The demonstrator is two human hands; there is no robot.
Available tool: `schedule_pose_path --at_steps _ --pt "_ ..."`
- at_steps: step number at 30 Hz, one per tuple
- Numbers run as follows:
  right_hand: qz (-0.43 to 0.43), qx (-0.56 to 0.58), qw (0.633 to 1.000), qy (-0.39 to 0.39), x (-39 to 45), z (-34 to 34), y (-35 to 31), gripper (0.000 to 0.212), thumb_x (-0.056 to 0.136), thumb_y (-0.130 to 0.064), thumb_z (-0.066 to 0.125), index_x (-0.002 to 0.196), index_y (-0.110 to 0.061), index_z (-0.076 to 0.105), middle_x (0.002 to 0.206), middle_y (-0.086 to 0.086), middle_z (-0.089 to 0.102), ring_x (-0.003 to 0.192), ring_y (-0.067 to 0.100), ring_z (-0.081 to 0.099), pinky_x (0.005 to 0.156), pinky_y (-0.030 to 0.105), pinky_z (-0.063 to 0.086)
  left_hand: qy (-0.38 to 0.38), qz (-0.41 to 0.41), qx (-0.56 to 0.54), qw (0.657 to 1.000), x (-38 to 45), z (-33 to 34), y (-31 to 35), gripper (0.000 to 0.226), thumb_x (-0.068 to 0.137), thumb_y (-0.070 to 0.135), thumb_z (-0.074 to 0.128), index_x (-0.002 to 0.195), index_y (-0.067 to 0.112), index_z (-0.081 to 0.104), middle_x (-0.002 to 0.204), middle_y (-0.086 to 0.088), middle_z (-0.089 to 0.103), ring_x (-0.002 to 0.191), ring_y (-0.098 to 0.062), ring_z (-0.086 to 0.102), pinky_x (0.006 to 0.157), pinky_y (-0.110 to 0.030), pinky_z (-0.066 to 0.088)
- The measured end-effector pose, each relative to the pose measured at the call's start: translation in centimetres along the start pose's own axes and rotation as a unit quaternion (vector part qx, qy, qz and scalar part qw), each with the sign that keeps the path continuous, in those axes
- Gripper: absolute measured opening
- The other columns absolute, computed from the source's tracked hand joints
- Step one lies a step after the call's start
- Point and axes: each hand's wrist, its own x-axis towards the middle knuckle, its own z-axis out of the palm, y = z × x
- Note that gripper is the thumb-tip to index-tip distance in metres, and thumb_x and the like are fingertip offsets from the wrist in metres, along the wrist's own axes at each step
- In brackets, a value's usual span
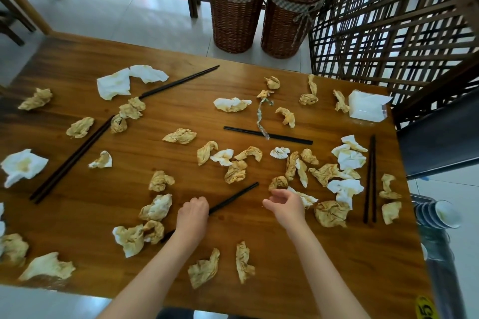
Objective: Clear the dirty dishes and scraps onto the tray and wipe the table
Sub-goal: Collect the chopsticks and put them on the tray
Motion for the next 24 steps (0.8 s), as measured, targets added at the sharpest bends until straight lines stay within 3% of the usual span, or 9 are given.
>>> schedule_pose_path --at_steps 3,8,13,17,24 --pt "0.010 0.000 1.000 0.002 0.1 0.0 -0.3 0.039 0.078 -0.022 0.074 0.115 -0.018 0.061 0.095 -0.008 0.062 0.090 0.010 0.058 0.078 0.025 0.049 0.001 0.000 -0.010 1.000 -0.1 -0.2 -0.3 0.015 0.095 0.018 0.051 0.109 0.013 0.047 0.110 -0.005 0.054 0.102 -0.023 0.056 0.082 -0.030 0.046" --pt "0.034 0.038 0.999 -0.012 0.2 0.3 -1.3 0.031 0.084 -0.022 0.068 0.114 -0.018 0.061 0.090 -0.010 0.062 0.086 0.009 0.063 0.066 0.020 0.047 0.013 0.007 -0.078 0.997 -0.5 -1.0 0.0 0.018 0.095 0.023 0.051 0.110 0.013 0.049 0.109 -0.003 0.054 0.100 -0.019 0.055 0.083 -0.028 0.048" --pt "0.052 0.162 0.982 -0.085 0.3 0.1 -3.3 0.027 0.092 -0.020 0.057 0.118 -0.015 0.055 0.109 0.001 0.064 0.084 0.008 0.065 0.069 0.023 0.050 0.055 0.053 -0.149 0.986 -0.8 -3.0 1.7 0.013 0.094 0.024 0.053 0.105 0.018 0.049 0.103 0.003 0.052 0.090 -0.010 0.051 0.075 -0.019 0.042" --pt "0.056 0.230 0.966 -0.105 0.3 -0.1 -5.1 0.021 0.093 -0.020 0.055 0.114 -0.015 0.054 0.103 0.002 0.068 0.082 0.011 0.069 0.068 0.026 0.053 0.080 0.073 -0.186 0.977 -1.0 -4.5 3.5 0.013 0.092 0.024 0.056 0.104 0.022 0.051 0.101 0.006 0.052 0.086 -0.005 0.048 0.071 -0.014 0.041" --pt "0.026 0.241 0.962 -0.127 0.2 0.1 -7.0 0.013 0.092 -0.020 0.056 0.102 -0.013 0.061 0.081 0.000 0.074 0.078 0.016 0.071 0.068 0.032 0.056 0.112 0.061 -0.215 0.968 -2.2 -4.9 4.7 0.013 0.092 0.023 0.057 0.104 0.023 0.051 0.098 0.010 0.049 0.086 -0.003 0.047 0.071 -0.013 0.043"
